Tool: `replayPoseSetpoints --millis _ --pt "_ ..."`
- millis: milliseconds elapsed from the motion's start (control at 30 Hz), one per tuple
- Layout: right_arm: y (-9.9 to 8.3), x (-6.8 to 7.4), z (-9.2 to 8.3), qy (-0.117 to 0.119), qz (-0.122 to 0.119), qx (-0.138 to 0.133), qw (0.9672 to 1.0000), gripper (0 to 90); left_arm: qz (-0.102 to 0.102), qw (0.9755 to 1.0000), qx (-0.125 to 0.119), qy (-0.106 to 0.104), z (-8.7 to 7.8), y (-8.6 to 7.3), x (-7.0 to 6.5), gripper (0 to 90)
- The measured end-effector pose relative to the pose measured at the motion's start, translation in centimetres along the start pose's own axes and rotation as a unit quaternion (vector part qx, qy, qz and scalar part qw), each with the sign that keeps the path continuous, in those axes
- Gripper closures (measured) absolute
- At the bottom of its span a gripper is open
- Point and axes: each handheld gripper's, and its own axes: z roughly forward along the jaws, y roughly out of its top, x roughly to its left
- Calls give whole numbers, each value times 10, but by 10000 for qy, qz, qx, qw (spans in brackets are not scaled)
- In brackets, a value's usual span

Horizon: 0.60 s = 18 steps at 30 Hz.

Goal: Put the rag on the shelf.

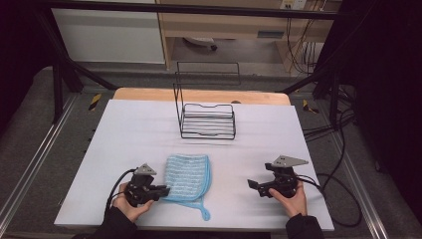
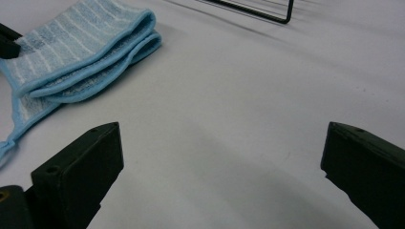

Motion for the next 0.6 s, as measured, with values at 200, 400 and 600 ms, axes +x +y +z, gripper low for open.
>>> replayPoseSetpoints --millis 200,400,600 --pt "0 0 0 -9 -13 -9 10000 13 366 9989 -216 219 -8 7 1 582" --pt "1 -1 0 -19 -7 11 10000 13 460 9981 -358 216 -11 16 11 390" --pt "1 -1 0 -34 -10 23 10000 13 505 9979 -363 168 -9 26 23 242"
